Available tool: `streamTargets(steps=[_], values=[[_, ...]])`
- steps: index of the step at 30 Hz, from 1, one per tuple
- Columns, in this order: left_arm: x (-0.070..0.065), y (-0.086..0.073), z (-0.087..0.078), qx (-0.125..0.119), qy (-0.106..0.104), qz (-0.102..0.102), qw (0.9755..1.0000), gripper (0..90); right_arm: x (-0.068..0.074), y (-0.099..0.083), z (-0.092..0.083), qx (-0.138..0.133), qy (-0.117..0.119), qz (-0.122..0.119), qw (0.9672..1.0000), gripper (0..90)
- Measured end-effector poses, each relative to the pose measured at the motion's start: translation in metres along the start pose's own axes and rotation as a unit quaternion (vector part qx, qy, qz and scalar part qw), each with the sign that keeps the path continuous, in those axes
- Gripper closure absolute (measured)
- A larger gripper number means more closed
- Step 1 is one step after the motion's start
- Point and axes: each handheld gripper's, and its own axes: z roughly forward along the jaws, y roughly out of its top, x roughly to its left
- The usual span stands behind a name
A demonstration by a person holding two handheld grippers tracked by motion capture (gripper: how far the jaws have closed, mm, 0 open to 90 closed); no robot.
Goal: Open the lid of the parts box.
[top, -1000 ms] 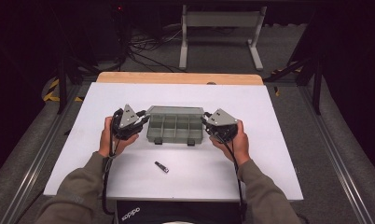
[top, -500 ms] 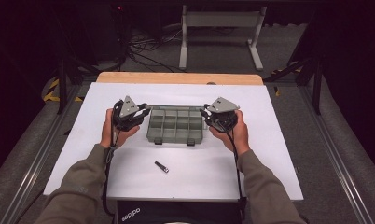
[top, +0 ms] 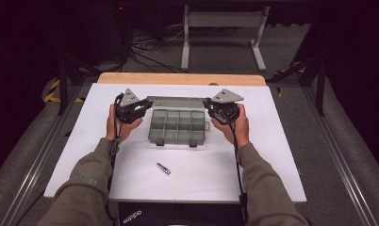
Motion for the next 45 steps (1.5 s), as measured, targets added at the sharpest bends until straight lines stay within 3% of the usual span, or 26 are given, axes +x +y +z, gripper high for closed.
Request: streamTargets(steps=[5,17,20,25,29,45], values=[[0.002,-0.001,0.006,-0.001,0.004,-0.010,0.9999,77.1,-0.003,-0.001,0.008,-0.003,-0.013,0.007,0.9999,81.8],[0.004,-0.014,0.030,0.033,0.022,-0.011,0.9992,79.4,-0.006,-0.010,0.030,-0.027,-0.053,0.026,0.9979,83.1],[0.007,-0.017,0.034,0.034,0.024,-0.017,0.9990,82.0,-0.006,-0.017,0.041,-0.017,-0.060,0.039,0.9973,82.6],[0.004,-0.018,0.044,0.049,0.032,-0.019,0.9981,81.1,-0.007,-0.027,0.051,-0.017,-0.056,0.071,0.9958,83.3],[0.004,-0.018,0.047,0.052,0.040,-0.021,0.9976,80.9,-0.008,-0.033,0.055,-0.015,-0.055,0.082,0.9950,83.7],[0.002,-0.022,0.054,0.063,0.052,-0.020,0.9965,80.5,-0.006,-0.045,0.070,0.013,-0.061,0.092,0.9938,83.0]])
